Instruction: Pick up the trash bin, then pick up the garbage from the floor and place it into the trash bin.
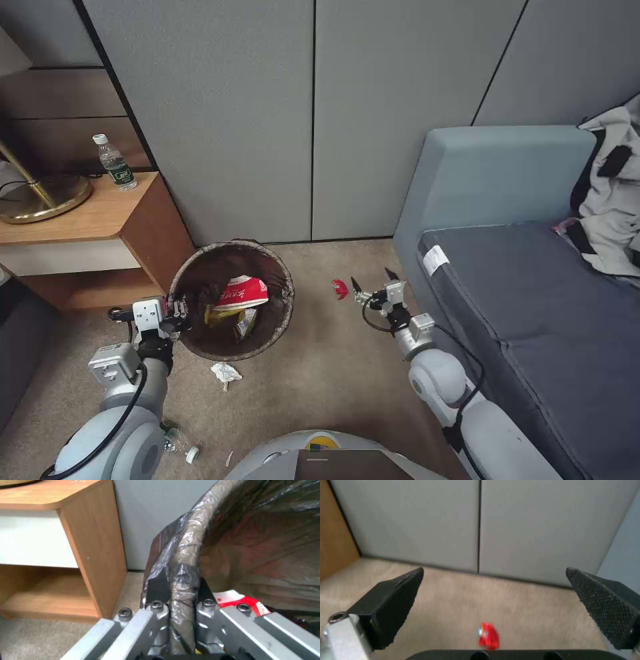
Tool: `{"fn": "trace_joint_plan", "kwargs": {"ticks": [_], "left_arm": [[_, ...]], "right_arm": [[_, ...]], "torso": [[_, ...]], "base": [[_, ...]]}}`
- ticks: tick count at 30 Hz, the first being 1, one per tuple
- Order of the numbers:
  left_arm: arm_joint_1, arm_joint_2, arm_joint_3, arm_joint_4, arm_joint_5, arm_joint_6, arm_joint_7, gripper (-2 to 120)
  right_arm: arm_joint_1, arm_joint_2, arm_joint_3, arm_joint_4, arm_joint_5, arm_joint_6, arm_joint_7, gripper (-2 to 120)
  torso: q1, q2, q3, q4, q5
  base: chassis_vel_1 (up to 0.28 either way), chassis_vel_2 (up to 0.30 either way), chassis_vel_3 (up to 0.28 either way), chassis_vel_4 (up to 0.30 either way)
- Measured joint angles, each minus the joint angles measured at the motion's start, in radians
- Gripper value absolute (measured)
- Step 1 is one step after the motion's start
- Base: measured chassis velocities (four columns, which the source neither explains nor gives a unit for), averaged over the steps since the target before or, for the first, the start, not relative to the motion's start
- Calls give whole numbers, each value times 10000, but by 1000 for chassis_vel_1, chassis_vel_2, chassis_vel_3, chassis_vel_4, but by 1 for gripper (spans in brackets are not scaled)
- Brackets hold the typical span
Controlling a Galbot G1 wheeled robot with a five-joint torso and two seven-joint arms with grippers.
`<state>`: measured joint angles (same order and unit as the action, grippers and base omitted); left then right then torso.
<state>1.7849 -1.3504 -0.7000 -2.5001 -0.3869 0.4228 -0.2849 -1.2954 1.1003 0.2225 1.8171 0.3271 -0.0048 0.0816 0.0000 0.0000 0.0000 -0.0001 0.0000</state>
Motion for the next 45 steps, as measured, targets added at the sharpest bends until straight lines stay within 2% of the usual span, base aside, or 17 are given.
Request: {"fn": "trace_joint_plan", "kwargs": {"ticks": [2,9,21,35,38,45], "left_arm": [[5,-1,9,0,-6,2,3,3],[16,11,-13,0,-15,19,0,3],[80,-36,-32,0,-16,52,-2,3],[69,-143,1,0,12,58,2,3],[35,-195,46,0,44,61,23,3],[35,-227,38,0,59,63,31,3]], "right_arm": [[335,110,-205,-952,-82,109,-273,100],[942,324,-571,-2232,-37,239,-506,100],[3030,686,-1571,-5154,523,284,-978,100],[3986,1248,-1721,-7183,75,491,-1340,100],[4552,1531,-1898,-8033,-310,635,-1490,100],[5036,1818,-2062,-8661,-597,735,-1650,100]], "torso": [[0,0,0,0,1],[0,0,0,1,0],[0,0,1,2,-2],[0,0,1,1,0],[0,0,1,2,-1],[0,0,0,1,-2]], "base": [[0,0,0,0],[0,0,0,0],[0,0,0,0],[0,0,0,0],[0,0,0,0],[0,0,0,0]]}}
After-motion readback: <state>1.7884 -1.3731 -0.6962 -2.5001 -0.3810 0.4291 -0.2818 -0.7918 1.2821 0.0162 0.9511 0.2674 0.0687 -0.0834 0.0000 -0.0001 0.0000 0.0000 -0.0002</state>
